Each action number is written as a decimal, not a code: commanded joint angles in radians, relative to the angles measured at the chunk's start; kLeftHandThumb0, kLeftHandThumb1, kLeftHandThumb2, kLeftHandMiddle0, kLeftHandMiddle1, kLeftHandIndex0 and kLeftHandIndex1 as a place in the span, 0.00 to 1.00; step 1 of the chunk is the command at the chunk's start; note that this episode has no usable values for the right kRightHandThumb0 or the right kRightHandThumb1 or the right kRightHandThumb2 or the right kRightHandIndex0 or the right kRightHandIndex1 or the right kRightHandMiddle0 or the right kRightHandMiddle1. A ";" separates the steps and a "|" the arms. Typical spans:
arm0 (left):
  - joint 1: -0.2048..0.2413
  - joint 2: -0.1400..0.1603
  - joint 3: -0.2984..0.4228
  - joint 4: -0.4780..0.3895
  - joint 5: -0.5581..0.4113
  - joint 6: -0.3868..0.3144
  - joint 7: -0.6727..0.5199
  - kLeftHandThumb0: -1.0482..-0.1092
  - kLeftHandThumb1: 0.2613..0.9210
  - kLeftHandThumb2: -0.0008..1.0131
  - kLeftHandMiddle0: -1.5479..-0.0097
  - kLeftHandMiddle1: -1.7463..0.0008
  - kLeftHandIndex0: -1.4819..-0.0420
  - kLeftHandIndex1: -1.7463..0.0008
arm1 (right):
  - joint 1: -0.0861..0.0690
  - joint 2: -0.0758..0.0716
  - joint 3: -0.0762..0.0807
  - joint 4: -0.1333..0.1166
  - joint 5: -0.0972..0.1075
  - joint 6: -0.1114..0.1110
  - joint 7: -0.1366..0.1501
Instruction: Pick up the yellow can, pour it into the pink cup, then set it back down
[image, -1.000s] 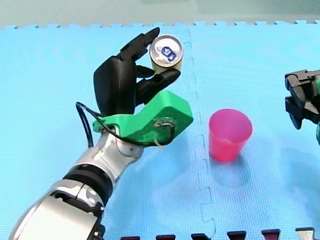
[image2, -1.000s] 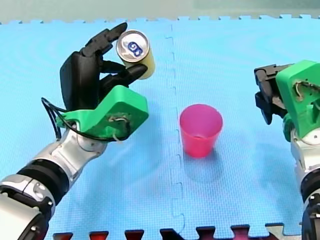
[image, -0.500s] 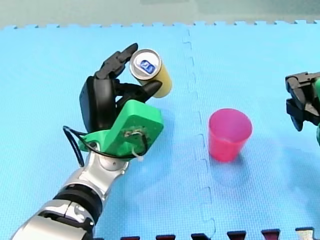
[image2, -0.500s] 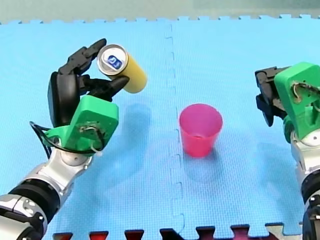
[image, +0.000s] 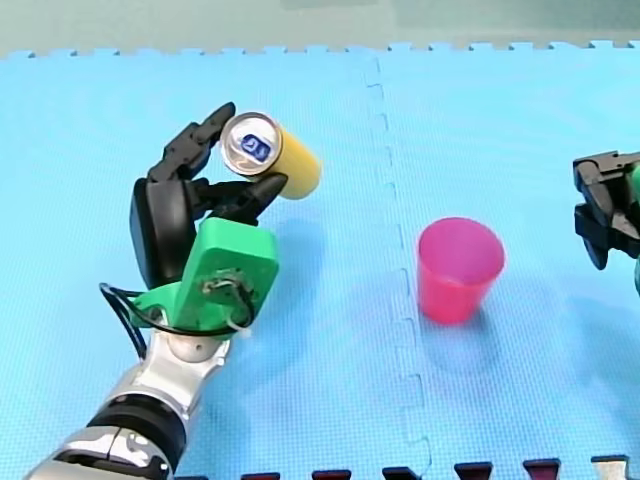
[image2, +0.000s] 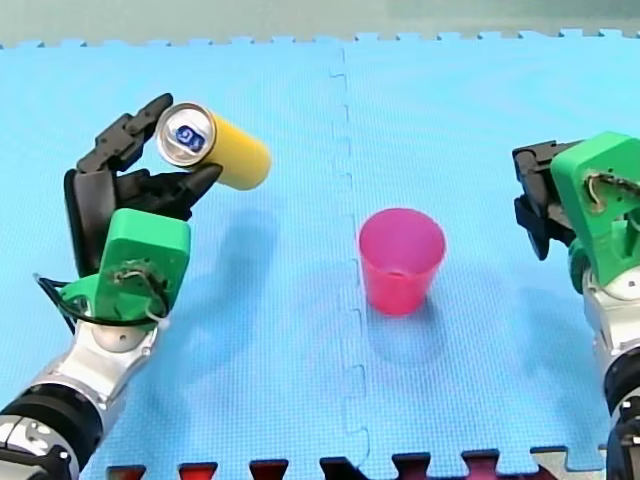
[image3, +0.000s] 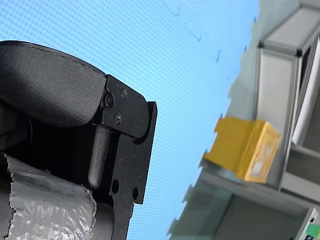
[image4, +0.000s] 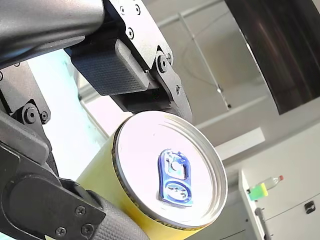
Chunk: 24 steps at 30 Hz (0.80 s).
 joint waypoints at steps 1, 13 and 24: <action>0.008 0.015 -0.012 -0.012 0.018 0.023 0.019 0.68 0.89 0.00 0.18 0.94 0.21 1.00 | 0.002 -0.001 -0.002 0.000 0.002 -0.005 -0.002; 0.028 0.019 -0.029 -0.074 0.037 0.073 0.015 0.68 0.93 0.00 0.18 0.97 0.22 1.00 | 0.002 0.001 0.001 0.000 -0.002 -0.007 -0.004; 0.066 0.030 -0.032 -0.118 0.044 0.067 0.036 0.69 0.93 0.00 0.18 0.98 0.23 1.00 | 0.007 0.004 -0.003 -0.001 0.004 -0.015 0.007</action>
